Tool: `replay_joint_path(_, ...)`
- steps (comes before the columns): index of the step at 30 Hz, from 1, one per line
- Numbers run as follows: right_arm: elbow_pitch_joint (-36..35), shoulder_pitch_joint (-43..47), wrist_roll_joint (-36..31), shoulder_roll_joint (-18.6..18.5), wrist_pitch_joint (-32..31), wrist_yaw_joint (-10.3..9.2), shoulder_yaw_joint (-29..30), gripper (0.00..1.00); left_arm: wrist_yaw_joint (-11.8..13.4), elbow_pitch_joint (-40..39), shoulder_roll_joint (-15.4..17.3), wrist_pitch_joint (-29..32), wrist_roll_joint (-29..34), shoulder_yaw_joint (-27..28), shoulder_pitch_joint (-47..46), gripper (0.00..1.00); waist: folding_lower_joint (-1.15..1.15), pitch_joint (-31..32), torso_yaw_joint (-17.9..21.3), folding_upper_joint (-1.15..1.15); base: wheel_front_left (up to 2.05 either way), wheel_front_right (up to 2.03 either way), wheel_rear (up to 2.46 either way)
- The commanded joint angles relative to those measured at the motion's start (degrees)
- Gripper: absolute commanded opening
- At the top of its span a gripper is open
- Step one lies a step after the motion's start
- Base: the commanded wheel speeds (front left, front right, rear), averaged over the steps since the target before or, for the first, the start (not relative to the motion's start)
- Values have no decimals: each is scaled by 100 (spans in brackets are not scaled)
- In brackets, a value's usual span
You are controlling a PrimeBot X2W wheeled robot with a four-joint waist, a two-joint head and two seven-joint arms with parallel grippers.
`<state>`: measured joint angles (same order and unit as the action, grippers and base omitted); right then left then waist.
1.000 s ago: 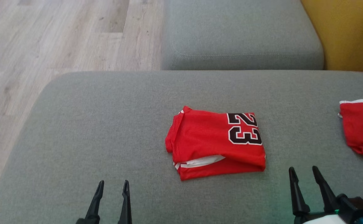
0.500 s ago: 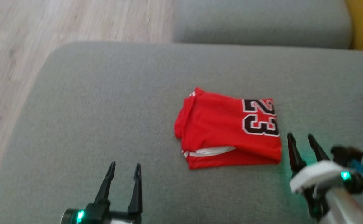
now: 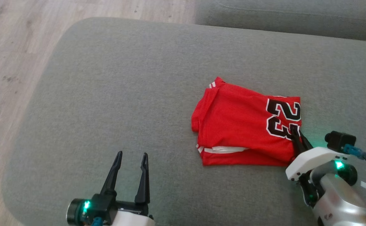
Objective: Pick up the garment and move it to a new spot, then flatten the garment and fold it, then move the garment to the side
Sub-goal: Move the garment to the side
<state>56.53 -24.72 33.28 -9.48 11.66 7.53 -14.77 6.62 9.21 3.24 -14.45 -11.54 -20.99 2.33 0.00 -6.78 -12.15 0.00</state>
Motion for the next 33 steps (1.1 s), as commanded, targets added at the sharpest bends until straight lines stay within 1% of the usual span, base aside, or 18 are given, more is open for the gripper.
replay_joint_path(1, 53, -64, -29, -72, 133, -4, -192, 0, 53, -176, -35, -55, -15, 165, -188, 100, 0, 16, 126, 0, 0, 0, 0)
replay_joint_path(4, 140, -253, -248, -356, 264, -4, -313, 0, 47, -215, -35, -55, 6, 195, -174, 100, 0, -42, 371, 0, 0, 0, 0)
replay_joint_path(5, 140, -253, -248, -356, 264, -4, -313, 0, 47, -215, -35, -55, 6, 195, -174, 100, 0, -42, 371, 0, 0, 0, 0)
replay_joint_path(8, 155, -542, -474, -730, 313, -4, -318, 0, 41, -258, -35, -55, 21, 208, -245, 100, 0, -196, 652, 0, 0, 0, 0)
replay_joint_path(12, 58, -933, -795, -1310, 329, -4, -180, 0, 12, -263, -35, -55, 122, 215, -490, 100, 0, -482, 1000, 0, 0, 0, 0)
replay_joint_path(16, -187, -1186, -1152, -1922, 332, -4, 309, 0, 3, -271, -35, -55, 183, 257, -745, 100, 0, -736, 1227, 0, 0, 0, 0)
replay_joint_path(20, -403, -1335, -1575, -2399, 332, -4, 924, 0, 1, -285, -36, -55, 222, 315, -903, 100, 0, -953, 1351, 0, 0, 0, 0)
replay_joint_path(21, -487, -1358, -1794, -2620, 333, -4, 1233, 0, -12, -285, -36, -55, 234, 322, -958, 100, 0, -1047, 1370, 0, 0, 0, 0)
replay_joint_path(24, -561, -1358, -2072, -2908, 333, -4, 1678, 0, -21, -298, -36, -55, 236, 324, -1019, 100, 0, -1162, 1374, 0, 0, 0, 0)
replay_joint_path(25, -581, -1355, -2163, -2975, 333, -4, 1826, 8, -22, -295, -36, -55, 225, 330, -1034, 100, 0, -1183, 1372, 0, 0, 0, 0)
replay_joint_path(26, -599, -1349, -2264, -3034, 333, -4, 1976, 71, -19, -289, -36, -55, 217, 336, -1047, 100, 0, -1195, 1367, 0, 0, 0, 0)
replay_joint_path(27, -626, -1343, -2372, -3065, 333, -4, 2131, 100, -9, -283, -36, -55, 210, 342, -1060, 100, 0, -1198, 1356, 0, 0, 0, 0)
replay_joint_path(30, -909, -1216, -2773, -2927, 333, -4, 2506, 100, 80, -302, -36, -55, 148, 382, -1082, 100, 0, -1090, 1298, 0, 0, 0, 0)
replay_joint_path(33, -1351, -875, -3175, -2468, 333, -4, 2791, 100, 185, -292, -36, -55, 92, 412, -1044, 100, 0, -803, 1227, 0, 0, 0, 0)
